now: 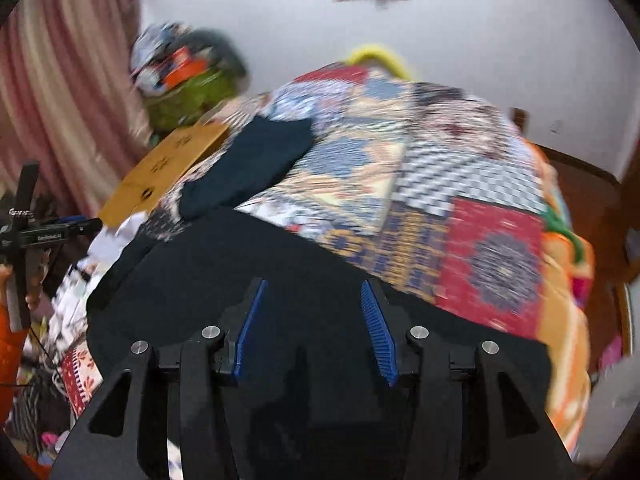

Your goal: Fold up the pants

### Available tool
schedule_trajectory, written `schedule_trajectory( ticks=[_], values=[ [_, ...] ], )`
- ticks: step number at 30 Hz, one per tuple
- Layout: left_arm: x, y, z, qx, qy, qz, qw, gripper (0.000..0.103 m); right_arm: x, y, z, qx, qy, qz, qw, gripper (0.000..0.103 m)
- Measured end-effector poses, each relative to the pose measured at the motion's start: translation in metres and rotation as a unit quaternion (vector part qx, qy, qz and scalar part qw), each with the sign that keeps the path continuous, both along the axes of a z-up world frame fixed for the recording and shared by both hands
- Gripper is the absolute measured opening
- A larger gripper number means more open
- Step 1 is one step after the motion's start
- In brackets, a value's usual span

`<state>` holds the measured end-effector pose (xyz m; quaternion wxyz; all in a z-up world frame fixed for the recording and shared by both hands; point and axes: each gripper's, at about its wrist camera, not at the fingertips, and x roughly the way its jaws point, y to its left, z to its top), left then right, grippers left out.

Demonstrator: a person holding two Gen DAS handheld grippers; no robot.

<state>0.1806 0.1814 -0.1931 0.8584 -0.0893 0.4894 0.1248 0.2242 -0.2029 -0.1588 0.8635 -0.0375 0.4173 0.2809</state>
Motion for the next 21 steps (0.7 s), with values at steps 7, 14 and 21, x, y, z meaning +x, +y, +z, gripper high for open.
schedule_trajectory(
  ticks=[7, 14, 21],
  values=[
    [-0.004, 0.046, -0.05, -0.058, 0.046, 0.037, 0.9965, 0.083, 0.033, 0.09, -0.014, 0.002, 0.018, 0.082, 0.996, 0.045],
    [0.028, 0.026, -0.077, -0.086, 0.053, -0.003, 0.9949, 0.082, 0.066, 0.16, -0.034, -0.026, 0.024, 0.144, 0.989, 0.045],
    [0.034, 0.008, -0.092, -0.083, 0.053, -0.037, 0.9945, 0.076, 0.086, 0.204, -0.067, -0.079, 0.075, 0.179, 0.978, 0.045]
  ],
)
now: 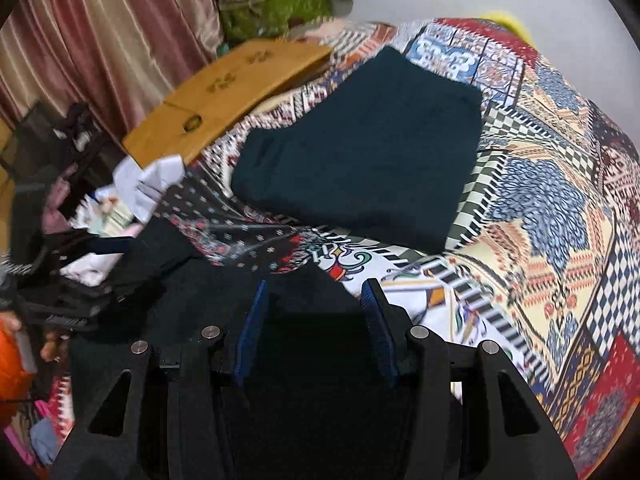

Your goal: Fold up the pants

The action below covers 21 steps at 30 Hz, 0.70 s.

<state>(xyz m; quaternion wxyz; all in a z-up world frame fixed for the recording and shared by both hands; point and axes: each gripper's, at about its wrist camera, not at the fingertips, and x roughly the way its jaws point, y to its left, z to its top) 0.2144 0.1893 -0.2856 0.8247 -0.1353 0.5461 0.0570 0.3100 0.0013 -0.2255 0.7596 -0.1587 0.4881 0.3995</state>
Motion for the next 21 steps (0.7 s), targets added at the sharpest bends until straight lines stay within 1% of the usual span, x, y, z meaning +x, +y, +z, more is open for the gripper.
schedule_trajectory(
  ticks=[1, 2, 3, 4, 5, 6, 8, 10, 13, 16, 17, 18, 19, 20, 21],
  values=[
    [-0.001, -0.001, -0.001, 0.004, -0.001, -0.002, 1.0, 0.073, 0.0, 0.004, -0.004, -0.011, 0.001, 0.006, 1.0, 0.045],
    [-0.003, -0.002, -0.003, 0.005, -0.001, -0.004, 1.0, 0.065, 0.0, 0.006, -0.006, -0.018, 0.002, 0.012, 1.0, 0.045],
    [-0.004, -0.002, -0.004, 0.005, -0.001, -0.005, 1.0, 0.054, 0.0, 0.008, -0.007, -0.023, 0.002, 0.018, 1.0, 0.045],
    [-0.006, -0.003, -0.004, 0.013, 0.0, -0.007, 0.9999, 0.05, -0.001, 0.01, -0.008, -0.028, -0.004, 0.026, 0.999, 0.044],
    [-0.007, -0.004, -0.004, 0.019, -0.001, -0.012, 0.9997, 0.043, -0.002, 0.013, -0.008, -0.032, -0.008, 0.036, 0.999, 0.043],
    [-0.01, -0.004, -0.002, 0.018, -0.012, -0.012, 0.9997, 0.035, -0.004, 0.014, -0.008, -0.036, -0.013, 0.046, 0.998, 0.036],
    [-0.014, -0.006, 0.0, 0.015, -0.021, -0.014, 0.9996, 0.028, -0.004, 0.017, -0.01, -0.05, -0.026, 0.055, 0.997, 0.034],
    [-0.017, -0.009, 0.002, 0.032, -0.027, -0.01, 0.9991, 0.028, -0.002, 0.021, -0.015, -0.059, -0.035, 0.062, 0.996, 0.021],
    [-0.021, -0.008, 0.005, 0.057, -0.034, -0.001, 0.9978, 0.028, 0.0, 0.023, -0.019, -0.063, -0.039, 0.055, 0.996, 0.012],
    [-0.025, 0.003, 0.005, 0.049, -0.035, 0.018, 0.998, 0.03, -0.005, 0.023, -0.017, -0.057, -0.074, 0.052, 0.994, 0.009],
    [-0.026, 0.006, 0.005, 0.05, -0.036, 0.025, 0.9978, 0.032, -0.006, 0.023, -0.015, -0.057, -0.087, 0.045, 0.994, 0.009],
    [-0.027, 0.007, 0.004, 0.055, -0.034, 0.03, 0.9974, 0.033, -0.005, 0.025, -0.015, -0.058, -0.093, 0.044, 0.993, 0.009],
    [-0.027, 0.009, 0.002, 0.081, -0.025, 0.041, 0.9955, 0.035, -0.005, 0.027, -0.015, -0.064, -0.1, 0.045, 0.992, 0.009],
    [-0.028, 0.011, 0.001, 0.093, -0.021, 0.049, 0.9942, 0.039, -0.005, 0.029, -0.015, -0.069, -0.108, 0.042, 0.991, 0.009],
    [-0.03, 0.015, 0.0, 0.085, -0.017, 0.054, 0.9948, 0.042, -0.004, 0.03, -0.015, -0.074, -0.111, 0.039, 0.99, 0.008]
  ],
)
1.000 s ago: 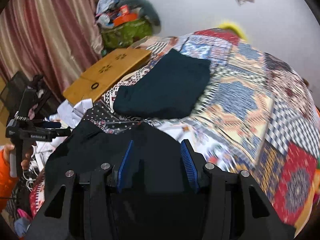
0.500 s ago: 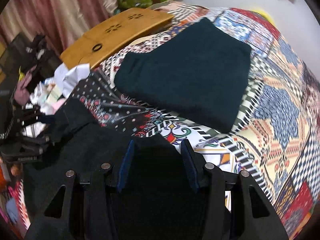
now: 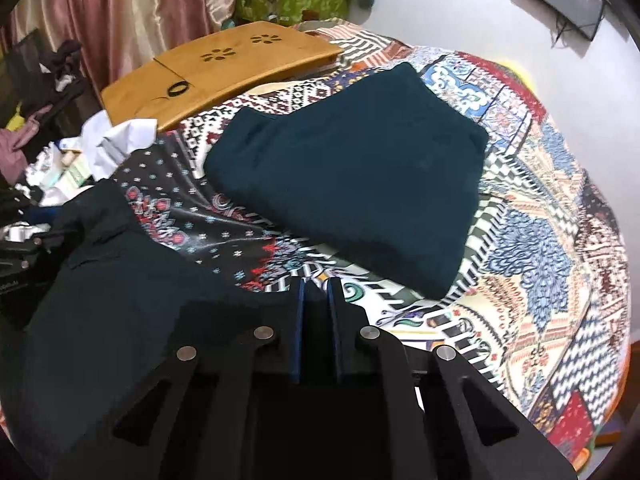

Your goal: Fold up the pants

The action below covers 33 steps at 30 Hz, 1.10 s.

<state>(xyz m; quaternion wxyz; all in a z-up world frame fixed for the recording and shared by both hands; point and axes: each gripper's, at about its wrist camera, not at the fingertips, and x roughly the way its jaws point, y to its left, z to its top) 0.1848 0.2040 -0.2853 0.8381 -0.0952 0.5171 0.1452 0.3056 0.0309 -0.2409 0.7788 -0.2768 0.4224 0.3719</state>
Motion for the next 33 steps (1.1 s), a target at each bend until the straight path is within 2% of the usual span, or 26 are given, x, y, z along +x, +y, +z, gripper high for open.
schedule_trajectory(
  ticks=[2, 4, 5, 8, 10, 11, 13, 14, 15, 17, 18, 19, 24, 26, 31, 33],
  values=[
    [-0.004, 0.008, 0.003, -0.023, 0.001, 0.005, 0.9997, 0.042, 0.002, -0.003, 0.005, 0.005, 0.011, -0.006, 1.0, 0.008],
    [-0.011, 0.013, 0.016, -0.032, -0.011, 0.007, 0.9994, 0.044, 0.0, -0.014, 0.019, 0.021, 0.013, -0.024, 0.999, 0.014],
    [-0.014, 0.014, 0.023, -0.027, -0.016, 0.007, 0.9995, 0.047, -0.001, -0.02, 0.027, 0.025, 0.008, -0.031, 0.999, 0.014],
    [-0.026, 0.012, 0.048, 0.008, -0.033, 0.011, 0.9994, 0.048, -0.014, -0.046, 0.06, 0.043, -0.02, -0.043, 0.998, 0.019],
    [-0.033, 0.013, 0.061, 0.005, -0.042, 0.009, 0.9991, 0.048, -0.026, -0.065, 0.081, 0.057, -0.039, -0.054, 0.996, 0.033],
    [-0.037, 0.013, 0.068, -0.001, -0.046, 0.006, 0.9989, 0.049, -0.034, -0.073, 0.09, 0.067, -0.046, -0.057, 0.995, 0.036],
    [-0.044, 0.01, 0.079, -0.012, -0.054, 0.0, 0.9985, 0.059, -0.05, -0.096, 0.108, 0.089, -0.059, -0.064, 0.992, 0.038],
    [-0.047, 0.008, 0.082, -0.016, -0.058, -0.001, 0.9982, 0.069, -0.057, -0.105, 0.114, 0.094, -0.063, -0.069, 0.991, 0.038],
    [-0.053, 0.003, 0.088, -0.02, -0.067, -0.004, 0.9976, 0.073, -0.068, -0.116, 0.121, 0.1, -0.065, -0.075, 0.99, 0.038],
    [-0.06, -0.011, 0.094, -0.02, -0.073, -0.019, 0.9969, 0.073, -0.087, -0.134, 0.127, 0.12, -0.064, -0.077, 0.988, 0.042],
    [-0.064, -0.021, 0.097, -0.017, -0.074, -0.034, 0.9966, 0.073, -0.094, -0.14, 0.128, 0.126, -0.061, -0.078, 0.987, 0.049],
    [-0.068, -0.029, 0.098, -0.014, -0.074, -0.043, 0.9962, 0.073, -0.104, -0.148, 0.127, 0.132, -0.057, -0.08, 0.986, 0.051],
    [-0.08, -0.076, 0.096, -0.012, -0.063, -0.107, 0.9922, 0.081, -0.143, -0.163, 0.104, 0.127, -0.031, -0.077, 0.988, 0.051],
    [-0.083, -0.098, 0.088, 0.0, -0.044, -0.141, 0.9891, 0.086, -0.155, -0.165, 0.093, 0.124, -0.02, -0.071, 0.99, 0.051],
    [-0.082, -0.135, 0.058, 0.021, 0.002, -0.192, 0.9812, 0.087, -0.175, -0.151, 0.064, 0.11, 0.017, -0.047, 0.993, 0.051],
    [-0.081, -0.143, 0.054, 0.03, 0.004, -0.2, 0.9793, 0.087, -0.179, -0.143, 0.053, 0.103, 0.03, -0.036, 0.994, 0.051]
  ],
)
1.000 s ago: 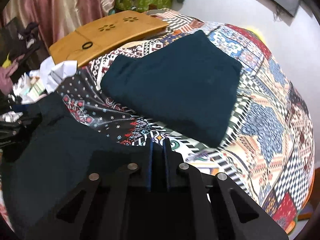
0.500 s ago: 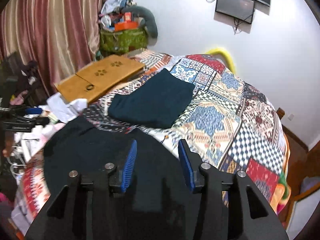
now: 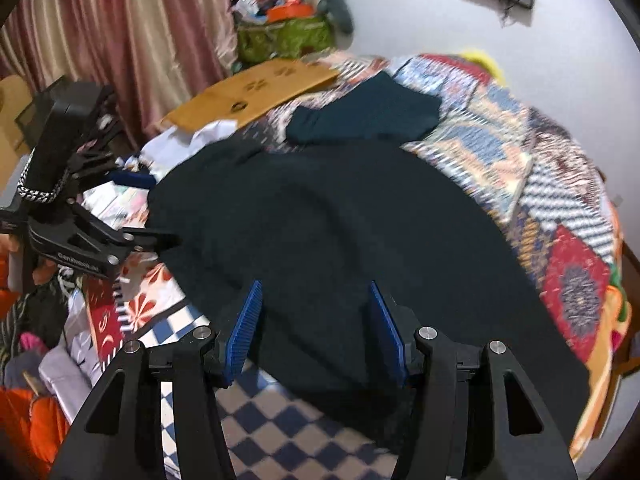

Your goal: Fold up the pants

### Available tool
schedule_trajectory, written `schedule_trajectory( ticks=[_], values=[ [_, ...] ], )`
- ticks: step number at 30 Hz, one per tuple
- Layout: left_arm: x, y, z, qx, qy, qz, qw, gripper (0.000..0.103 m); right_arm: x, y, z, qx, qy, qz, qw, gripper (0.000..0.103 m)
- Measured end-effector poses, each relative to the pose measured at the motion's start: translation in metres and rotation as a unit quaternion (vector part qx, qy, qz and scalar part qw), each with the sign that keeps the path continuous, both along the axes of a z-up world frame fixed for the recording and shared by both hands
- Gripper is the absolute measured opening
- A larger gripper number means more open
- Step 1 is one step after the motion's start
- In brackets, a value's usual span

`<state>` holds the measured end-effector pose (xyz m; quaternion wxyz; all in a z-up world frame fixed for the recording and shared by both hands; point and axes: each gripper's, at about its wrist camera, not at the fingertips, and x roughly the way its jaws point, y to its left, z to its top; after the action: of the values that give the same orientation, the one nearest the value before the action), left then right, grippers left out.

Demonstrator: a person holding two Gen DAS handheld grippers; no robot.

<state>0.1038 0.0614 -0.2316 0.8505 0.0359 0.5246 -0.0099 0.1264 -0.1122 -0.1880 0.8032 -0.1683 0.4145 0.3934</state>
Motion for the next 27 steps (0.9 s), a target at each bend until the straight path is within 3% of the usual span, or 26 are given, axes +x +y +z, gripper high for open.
schedule_trajectory(
  ticks=[3, 8, 10, 12, 15, 18, 21, 27],
  values=[
    [0.004, -0.006, 0.0, 0.009, -0.002, -0.011, 0.9999, 0.087, -0.002, 0.009, -0.014, -0.008, 0.011, 0.007, 1.0, 0.051],
    [0.015, -0.004, -0.003, -0.016, 0.004, -0.018, 0.9997, 0.087, 0.007, 0.016, -0.017, 0.011, 0.023, 0.005, 1.0, 0.05],
    [0.016, -0.005, -0.001, -0.022, -0.004, -0.023, 0.9995, 0.079, 0.006, 0.016, -0.018, 0.019, 0.026, 0.001, 0.999, 0.038],
    [0.016, -0.01, 0.001, -0.034, -0.007, -0.038, 0.9987, 0.057, 0.004, 0.016, -0.018, 0.027, 0.03, 0.0, 0.999, 0.026],
    [0.015, -0.017, 0.004, -0.033, -0.011, -0.048, 0.9983, 0.042, 0.005, 0.015, -0.016, 0.045, 0.043, -0.004, 0.998, 0.013],
    [0.013, -0.021, 0.008, -0.02, -0.019, -0.044, 0.9986, 0.028, 0.002, 0.013, -0.012, 0.062, 0.055, -0.009, 0.996, 0.009],
    [0.011, -0.021, 0.014, -0.021, -0.026, -0.036, 0.9988, 0.02, -0.005, 0.012, -0.007, 0.066, 0.044, -0.008, 0.997, 0.008],
    [-0.005, -0.024, 0.032, -0.019, -0.04, -0.038, 0.9983, 0.017, -0.013, 0.003, 0.006, 0.083, 0.039, -0.009, 0.996, 0.007]
  ],
)
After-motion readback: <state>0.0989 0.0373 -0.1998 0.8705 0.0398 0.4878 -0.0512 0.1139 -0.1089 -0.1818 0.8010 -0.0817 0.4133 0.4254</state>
